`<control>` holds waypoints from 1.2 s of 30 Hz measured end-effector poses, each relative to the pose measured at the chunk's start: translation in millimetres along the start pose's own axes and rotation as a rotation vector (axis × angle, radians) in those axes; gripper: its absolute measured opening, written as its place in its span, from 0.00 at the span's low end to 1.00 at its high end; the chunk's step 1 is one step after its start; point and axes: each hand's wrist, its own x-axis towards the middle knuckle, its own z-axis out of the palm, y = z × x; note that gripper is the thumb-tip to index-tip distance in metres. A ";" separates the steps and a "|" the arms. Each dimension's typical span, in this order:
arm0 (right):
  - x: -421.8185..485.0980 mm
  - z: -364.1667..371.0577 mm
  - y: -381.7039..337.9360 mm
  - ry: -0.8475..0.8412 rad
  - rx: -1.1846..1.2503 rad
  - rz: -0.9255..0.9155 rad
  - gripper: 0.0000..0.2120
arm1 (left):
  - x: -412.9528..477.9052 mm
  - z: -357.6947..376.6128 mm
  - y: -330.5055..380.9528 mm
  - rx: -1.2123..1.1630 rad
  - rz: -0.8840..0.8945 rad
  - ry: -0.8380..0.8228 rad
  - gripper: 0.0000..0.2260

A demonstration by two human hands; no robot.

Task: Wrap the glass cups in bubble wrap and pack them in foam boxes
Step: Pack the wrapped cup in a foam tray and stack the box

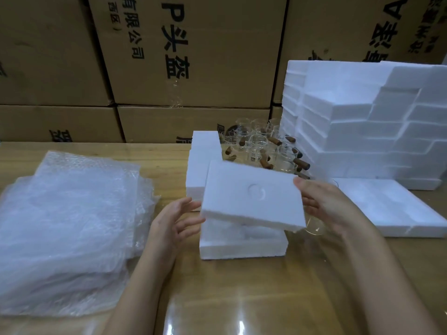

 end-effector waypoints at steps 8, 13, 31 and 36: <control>2.5 10.5 3.5 0.001 -0.082 0.058 0.14 | -11.2 11.4 4.2 0.347 0.138 -0.101 0.11; 1.0 14.3 2.0 -0.018 -0.029 0.053 0.13 | -10.2 11.9 5.0 0.340 0.104 -0.048 0.19; -4.6 12.4 -3.5 -0.163 -0.313 0.033 0.23 | -6.7 1.4 2.0 0.400 0.000 -0.087 0.23; -2.7 13.3 -1.2 -0.168 -0.355 0.037 0.24 | -8.7 0.5 -0.8 0.441 0.022 -0.073 0.20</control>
